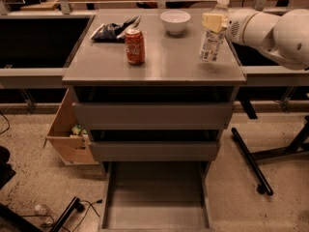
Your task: Pick blue plastic bottle from bottom drawer and place on counter
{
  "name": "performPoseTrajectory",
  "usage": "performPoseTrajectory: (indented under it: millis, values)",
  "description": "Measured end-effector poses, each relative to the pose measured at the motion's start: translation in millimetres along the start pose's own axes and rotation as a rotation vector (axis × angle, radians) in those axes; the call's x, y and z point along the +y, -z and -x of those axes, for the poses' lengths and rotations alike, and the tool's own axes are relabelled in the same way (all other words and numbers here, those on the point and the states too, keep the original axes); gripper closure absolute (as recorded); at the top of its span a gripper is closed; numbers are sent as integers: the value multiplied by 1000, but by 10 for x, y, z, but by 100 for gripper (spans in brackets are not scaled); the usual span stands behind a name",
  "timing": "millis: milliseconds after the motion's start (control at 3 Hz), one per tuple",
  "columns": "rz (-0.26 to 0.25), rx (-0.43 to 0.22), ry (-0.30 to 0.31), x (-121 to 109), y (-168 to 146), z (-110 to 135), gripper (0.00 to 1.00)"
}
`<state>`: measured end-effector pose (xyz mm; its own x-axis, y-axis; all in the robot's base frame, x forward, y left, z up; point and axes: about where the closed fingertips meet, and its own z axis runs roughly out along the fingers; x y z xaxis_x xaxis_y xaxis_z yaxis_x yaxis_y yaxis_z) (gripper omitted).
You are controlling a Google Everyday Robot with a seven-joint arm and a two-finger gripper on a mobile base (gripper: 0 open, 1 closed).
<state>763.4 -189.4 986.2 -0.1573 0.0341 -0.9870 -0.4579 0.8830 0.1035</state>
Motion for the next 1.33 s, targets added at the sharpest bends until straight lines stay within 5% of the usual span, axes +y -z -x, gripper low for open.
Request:
performPoseTrajectory:
  millis: [667, 1000, 1333]
  values:
    - [8, 82, -42, -71, -430, -369, 100]
    - [8, 82, -42, -65, -423, -309, 97]
    - [9, 82, -42, -64, -423, -309, 74]
